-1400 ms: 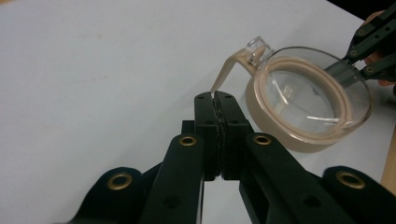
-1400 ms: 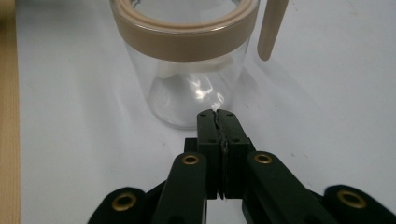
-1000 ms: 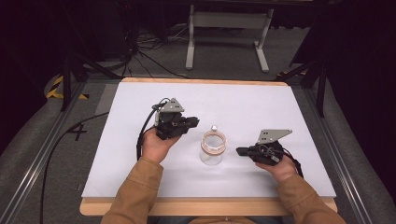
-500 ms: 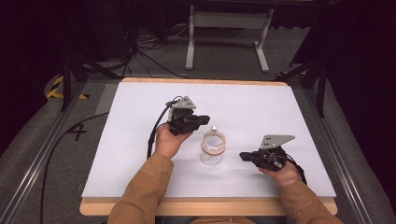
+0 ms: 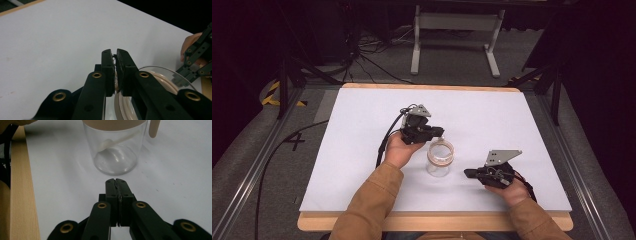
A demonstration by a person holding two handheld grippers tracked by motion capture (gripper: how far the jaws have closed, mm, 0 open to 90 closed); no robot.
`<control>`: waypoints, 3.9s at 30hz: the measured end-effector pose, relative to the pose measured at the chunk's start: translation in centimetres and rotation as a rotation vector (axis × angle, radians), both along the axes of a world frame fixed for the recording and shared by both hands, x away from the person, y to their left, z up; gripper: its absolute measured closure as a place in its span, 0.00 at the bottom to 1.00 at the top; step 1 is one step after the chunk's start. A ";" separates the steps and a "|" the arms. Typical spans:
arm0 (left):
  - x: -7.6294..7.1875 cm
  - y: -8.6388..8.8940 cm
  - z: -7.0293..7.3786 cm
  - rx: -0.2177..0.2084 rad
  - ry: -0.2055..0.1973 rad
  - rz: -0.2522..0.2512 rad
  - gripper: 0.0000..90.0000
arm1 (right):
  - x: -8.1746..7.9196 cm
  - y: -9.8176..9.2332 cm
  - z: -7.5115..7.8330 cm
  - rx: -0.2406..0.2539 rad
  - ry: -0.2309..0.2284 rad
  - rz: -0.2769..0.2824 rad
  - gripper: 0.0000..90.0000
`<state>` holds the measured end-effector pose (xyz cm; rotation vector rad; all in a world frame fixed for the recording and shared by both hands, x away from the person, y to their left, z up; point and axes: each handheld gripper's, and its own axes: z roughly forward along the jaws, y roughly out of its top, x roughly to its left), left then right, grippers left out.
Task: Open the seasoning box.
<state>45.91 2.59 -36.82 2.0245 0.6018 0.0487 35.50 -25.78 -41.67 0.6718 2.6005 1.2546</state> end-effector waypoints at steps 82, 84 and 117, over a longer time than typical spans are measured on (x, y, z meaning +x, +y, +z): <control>1.1 0.3 -0.2 -0.040 0.095 -0.011 0.96 | 0.4 5.5 2.2 0.205 -0.040 0.071 1.00; 1.1 0.3 -0.2 -0.040 0.095 -0.010 0.96 | 0.4 5.4 2.2 0.208 -0.042 0.068 1.00; -3.7 8.7 2.0 -0.084 0.022 0.122 0.86 | 2.5 4.8 4.8 0.243 -0.109 0.105 1.00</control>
